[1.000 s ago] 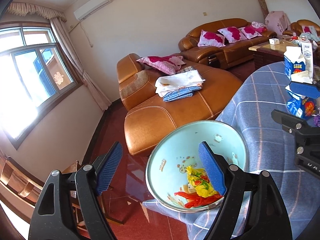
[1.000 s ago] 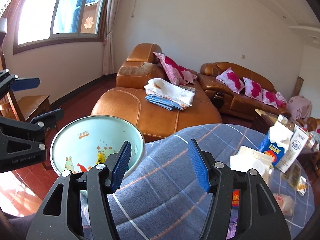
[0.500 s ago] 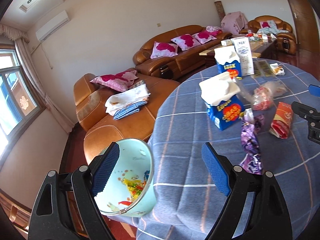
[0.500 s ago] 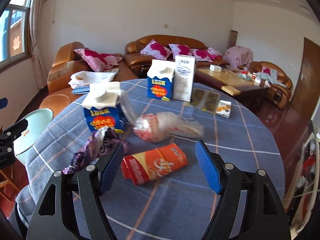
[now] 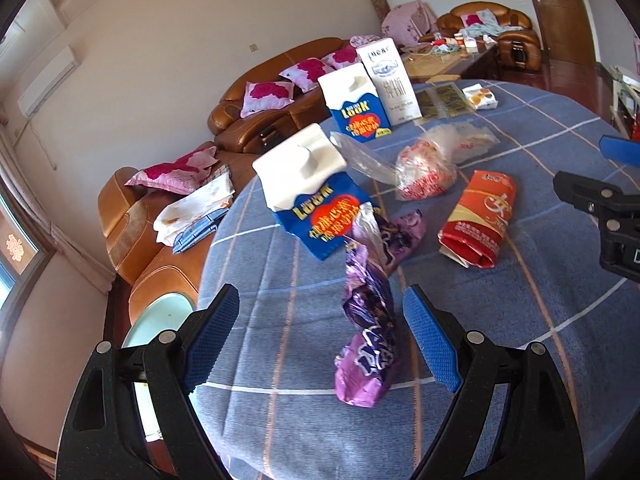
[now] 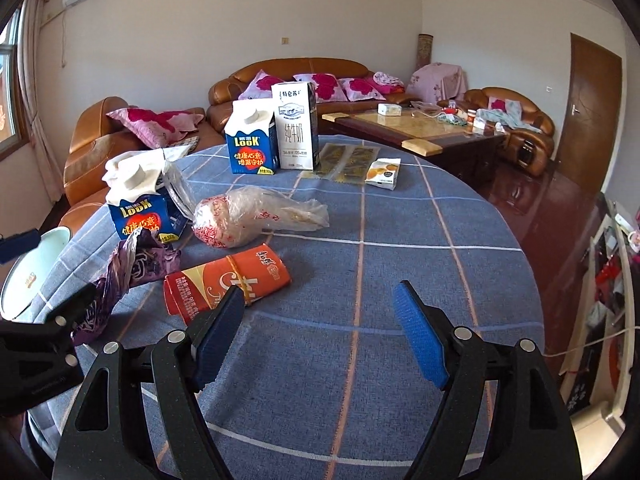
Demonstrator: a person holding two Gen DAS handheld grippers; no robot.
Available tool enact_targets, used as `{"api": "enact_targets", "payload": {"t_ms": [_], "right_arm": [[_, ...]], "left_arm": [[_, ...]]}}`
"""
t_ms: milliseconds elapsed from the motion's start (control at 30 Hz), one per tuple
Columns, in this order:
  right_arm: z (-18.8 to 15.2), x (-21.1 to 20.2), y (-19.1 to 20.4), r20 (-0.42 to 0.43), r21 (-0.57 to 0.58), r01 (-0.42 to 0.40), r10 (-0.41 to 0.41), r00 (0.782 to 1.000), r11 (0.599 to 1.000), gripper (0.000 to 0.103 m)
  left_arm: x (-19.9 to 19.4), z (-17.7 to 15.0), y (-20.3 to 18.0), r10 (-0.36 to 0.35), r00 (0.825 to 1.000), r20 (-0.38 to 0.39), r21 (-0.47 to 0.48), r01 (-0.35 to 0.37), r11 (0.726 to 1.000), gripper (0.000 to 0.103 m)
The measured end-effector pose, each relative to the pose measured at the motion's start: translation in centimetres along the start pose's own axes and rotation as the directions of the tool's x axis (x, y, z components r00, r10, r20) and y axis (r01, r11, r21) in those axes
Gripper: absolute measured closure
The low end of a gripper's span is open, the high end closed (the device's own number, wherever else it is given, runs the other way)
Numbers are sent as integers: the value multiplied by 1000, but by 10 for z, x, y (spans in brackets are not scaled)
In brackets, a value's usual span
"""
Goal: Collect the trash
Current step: 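Grasp the purple snack wrapper with the left tool while the right tool grasps the orange snack roll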
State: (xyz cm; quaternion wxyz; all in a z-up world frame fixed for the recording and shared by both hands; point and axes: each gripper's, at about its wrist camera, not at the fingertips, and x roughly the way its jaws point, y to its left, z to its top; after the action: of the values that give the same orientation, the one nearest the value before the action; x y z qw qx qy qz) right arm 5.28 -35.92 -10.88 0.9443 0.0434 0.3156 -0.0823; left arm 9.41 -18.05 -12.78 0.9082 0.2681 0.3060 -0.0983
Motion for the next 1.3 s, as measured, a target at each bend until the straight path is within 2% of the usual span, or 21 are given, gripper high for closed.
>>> {"api": "enact_targets", "payload": {"t_ms": [33,67,100,167,367,500,667,900,1033,1100,1233,1300], "right_arm": [[0,0,0,-1,4,-8,8,1000,1000,22],[1,0,0,-1,6,-18,18,1000,1000,17],[2,1,1,-6,5,-29,29,1000,1000,16],[5,5,5,-23,-6,-61,61,998,998,16],[21,19,25,-62,-90,-158,153,986,983,10],[31,37,39,-120,-156,-210,193,974,965,8],[33,58,49,-207,-204,-267,225,952,942,8],[33,76,51,-301,-213,-328,258,918,920,7],[35,78,53,-313,-227,-338,260,913,913,7],[33,81,54,-343,-209,-365,282,896,907,7],[28,75,55,-348,-205,-378,294,890,903,8],[30,67,52,-313,-191,-360,291,904,913,9]], "left_arm": [[5,-3,-4,-15,1000,-19,10,15,1000,31],[11,-5,-6,-31,999,-41,13,32,999,44],[15,-7,-6,-51,997,-59,10,52,999,50],[21,-11,-5,-97,991,-90,0,97,995,81],[12,-11,16,-94,994,-57,-33,92,995,83],[-1,-9,40,-31,999,-12,-60,30,998,83],[-5,-12,59,-3,1000,-3,-92,2,996,83],[0,-15,66,-14,1000,-15,-106,12,994,83],[0,-14,66,-15,1000,-11,-108,13,994,83],[-1,-13,67,-15,1000,-7,-111,14,994,83],[-6,-13,69,-11,1000,3,-115,11,993,83],[-10,-12,71,-8,1000,10,-120,9,993,83]]}}
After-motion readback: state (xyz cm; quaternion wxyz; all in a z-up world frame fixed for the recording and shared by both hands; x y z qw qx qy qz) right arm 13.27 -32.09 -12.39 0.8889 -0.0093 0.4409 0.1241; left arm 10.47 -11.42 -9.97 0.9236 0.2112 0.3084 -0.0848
